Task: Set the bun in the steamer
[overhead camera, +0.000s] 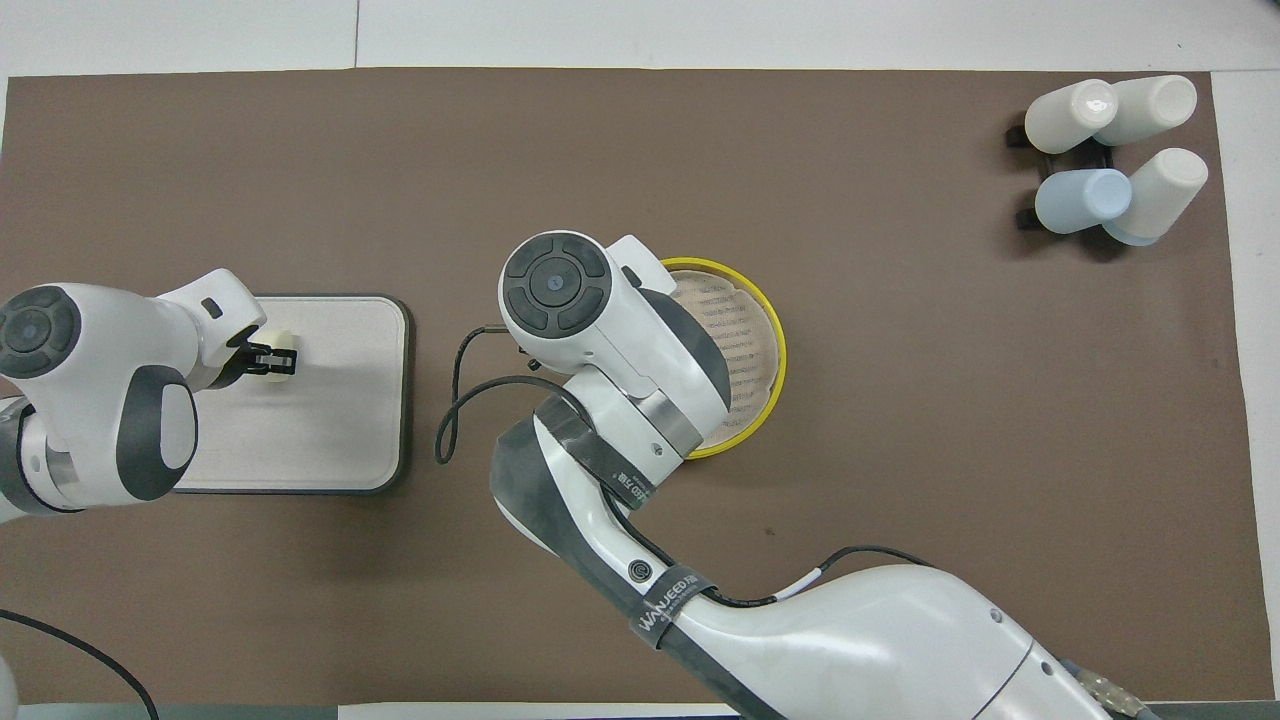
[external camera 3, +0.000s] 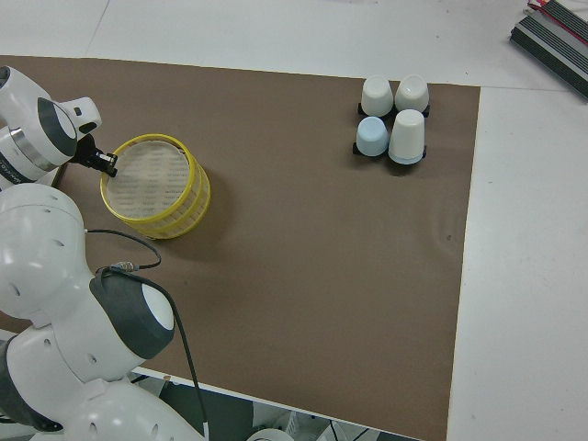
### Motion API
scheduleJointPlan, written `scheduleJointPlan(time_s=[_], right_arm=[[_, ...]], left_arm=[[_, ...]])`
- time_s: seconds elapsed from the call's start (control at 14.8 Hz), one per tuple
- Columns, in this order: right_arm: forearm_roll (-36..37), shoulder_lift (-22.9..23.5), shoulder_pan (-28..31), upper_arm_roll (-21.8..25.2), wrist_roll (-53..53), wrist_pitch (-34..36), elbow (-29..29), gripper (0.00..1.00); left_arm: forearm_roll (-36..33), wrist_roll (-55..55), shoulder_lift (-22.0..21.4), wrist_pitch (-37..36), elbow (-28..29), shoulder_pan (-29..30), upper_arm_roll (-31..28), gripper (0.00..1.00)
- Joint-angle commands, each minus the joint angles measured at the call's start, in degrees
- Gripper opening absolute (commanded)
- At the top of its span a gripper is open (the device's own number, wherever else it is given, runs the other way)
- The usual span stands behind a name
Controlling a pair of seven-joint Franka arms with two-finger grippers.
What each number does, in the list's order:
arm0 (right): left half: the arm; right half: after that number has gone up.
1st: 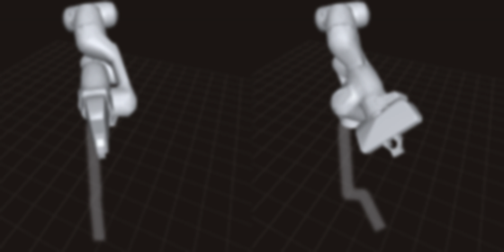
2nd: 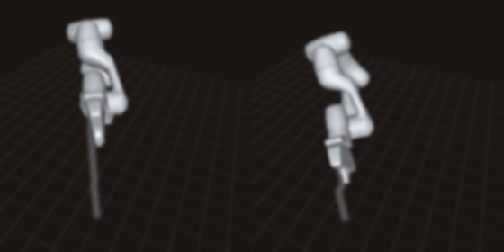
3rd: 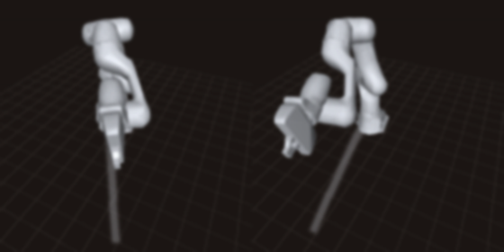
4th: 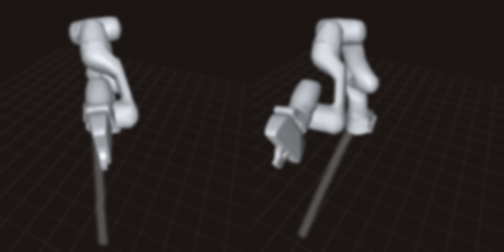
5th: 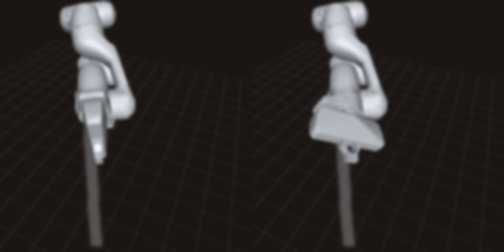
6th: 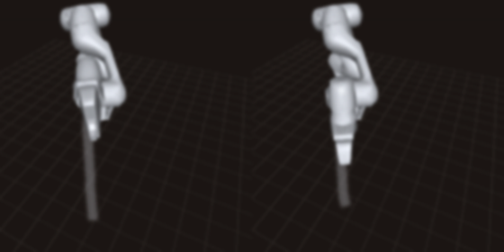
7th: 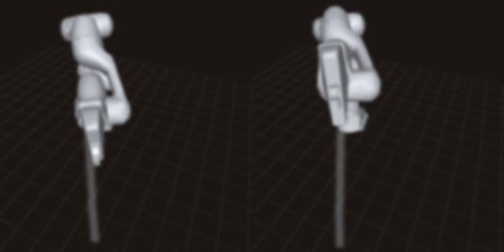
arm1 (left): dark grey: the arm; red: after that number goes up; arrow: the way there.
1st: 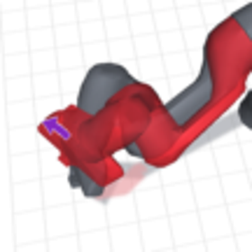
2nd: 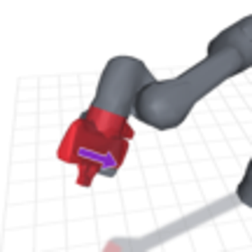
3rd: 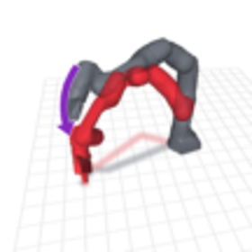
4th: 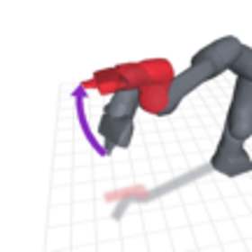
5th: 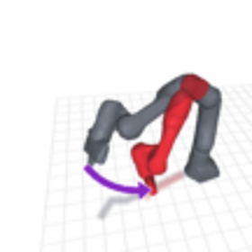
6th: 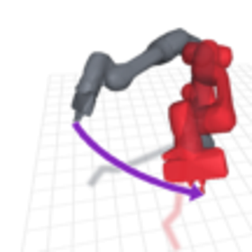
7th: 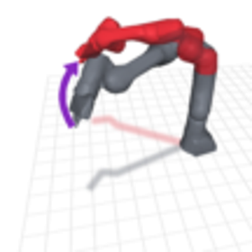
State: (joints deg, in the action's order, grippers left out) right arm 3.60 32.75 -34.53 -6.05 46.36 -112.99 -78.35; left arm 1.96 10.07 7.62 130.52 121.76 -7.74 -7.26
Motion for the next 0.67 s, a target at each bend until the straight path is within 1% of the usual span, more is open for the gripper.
scheduleJointPlan(time_s=[0.0,0.13,0.27,0.34,0.4,0.47,0.54,0.61], right_arm=[[0.98,-1.28,5.33,0.07,-7.83,2.51,2.23,0.0],[0.1,-2.77,9.54,-0.01,-16.0,3.13,2.76,0.0],[0.01,-4.35,14.46,-0.1,-24.34,3.3,2.59,0.0],[0.01,-4.71,16.4,-0.1,-28.22,4.35,2.68,0.0],[0.01,-5.14,18.77,-0.01,-31.04,5.41,2.68,0.0],[0.01,-5.84,20.79,-0.01,-33.16,6.11,2.59,0.0],[0.01,-6.11,23.16,-0.01,-35.44,7.16,2.59,0.0],[-0.08,-6.29,25.28,-0.1,-37.9,7.52,2.5,0.0]], left_arm=[[1.64,-4.07,0.02,-12.0,-9.23,-0.25,0.67,0.33],[1.64,-10.21,0.63,-20.62,-16.7,-3.66,0.67,0.32],[1.73,-20.21,2.3,-25.91,-23.72,-8.14,0.76,0.32],[1.82,-26.01,4.05,-27.59,-27.59,-10.95,0.76,0.31],[2.86,-31.9,5.11,-27.87,-30.24,-13.59,0.85,0.29],[4.61,-36.83,6.17,-27.35,-31.31,-16.66,0.76,0.29],[5.41,-40.1,6.44,-25.34,-31.49,-19.56,0.85,0.29],[5.6,-42.04,6.44,-21.84,-31.41,-22.29,0.85,0.29]])
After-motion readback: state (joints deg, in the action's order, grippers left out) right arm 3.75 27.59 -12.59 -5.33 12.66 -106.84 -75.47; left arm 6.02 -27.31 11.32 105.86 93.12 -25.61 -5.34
